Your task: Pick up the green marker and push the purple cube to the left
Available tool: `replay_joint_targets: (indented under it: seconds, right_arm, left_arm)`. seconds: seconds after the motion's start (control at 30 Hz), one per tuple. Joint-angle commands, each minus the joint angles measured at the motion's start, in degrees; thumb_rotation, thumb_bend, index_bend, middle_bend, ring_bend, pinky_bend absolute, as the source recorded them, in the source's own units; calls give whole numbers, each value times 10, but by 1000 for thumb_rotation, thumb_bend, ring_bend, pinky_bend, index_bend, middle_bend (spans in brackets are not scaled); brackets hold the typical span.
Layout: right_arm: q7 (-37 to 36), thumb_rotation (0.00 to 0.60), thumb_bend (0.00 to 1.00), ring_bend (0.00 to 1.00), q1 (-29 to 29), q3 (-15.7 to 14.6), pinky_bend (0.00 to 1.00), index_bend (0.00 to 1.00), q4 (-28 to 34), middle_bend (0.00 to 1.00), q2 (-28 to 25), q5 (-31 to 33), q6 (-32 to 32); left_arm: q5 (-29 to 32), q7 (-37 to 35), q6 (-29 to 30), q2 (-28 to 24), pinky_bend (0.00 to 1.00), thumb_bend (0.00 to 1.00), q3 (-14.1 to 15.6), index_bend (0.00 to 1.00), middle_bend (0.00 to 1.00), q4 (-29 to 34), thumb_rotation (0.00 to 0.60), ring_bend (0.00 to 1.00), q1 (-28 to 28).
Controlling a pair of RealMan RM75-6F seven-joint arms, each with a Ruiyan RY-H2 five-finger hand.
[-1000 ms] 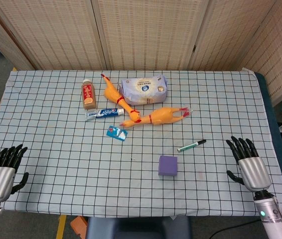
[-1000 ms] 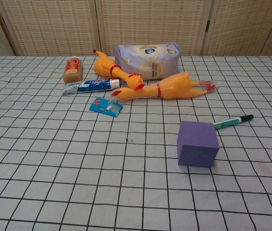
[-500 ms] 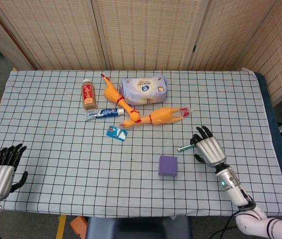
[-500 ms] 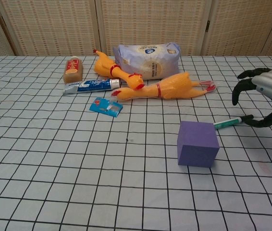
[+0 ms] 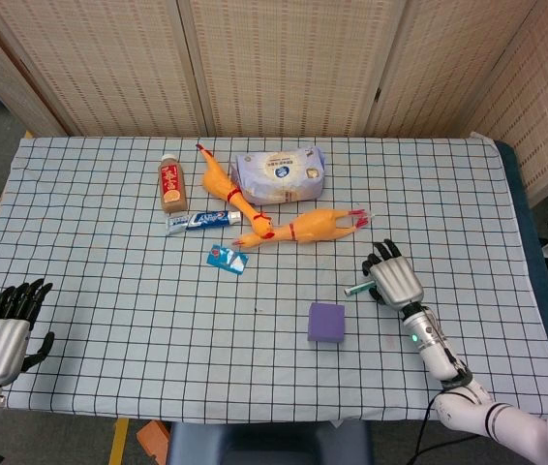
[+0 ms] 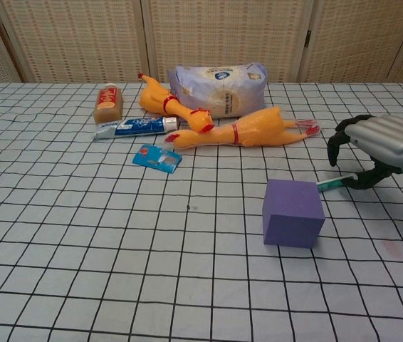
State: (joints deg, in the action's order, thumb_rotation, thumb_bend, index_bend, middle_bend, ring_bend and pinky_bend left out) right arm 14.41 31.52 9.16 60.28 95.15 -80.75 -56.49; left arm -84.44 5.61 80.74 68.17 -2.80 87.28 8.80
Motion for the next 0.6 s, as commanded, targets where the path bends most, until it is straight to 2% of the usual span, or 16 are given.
replay_joint_targets:
  seconds: [0.03, 0.6]
  right_arm:
    - [3, 600, 220, 103, 4, -3, 106, 460, -6, 354, 6, 2, 3]
    - [27, 600, 238, 107, 13, -18, 106, 481, -24, 355, 22, 25, 16]
  left_arm:
    - [2, 1, -3, 0, 47, 442, 0, 0, 0, 0, 600, 0, 2]
    - [7, -7, -8, -3, 47, 443, 0, 0, 0, -1, 600, 0, 5]
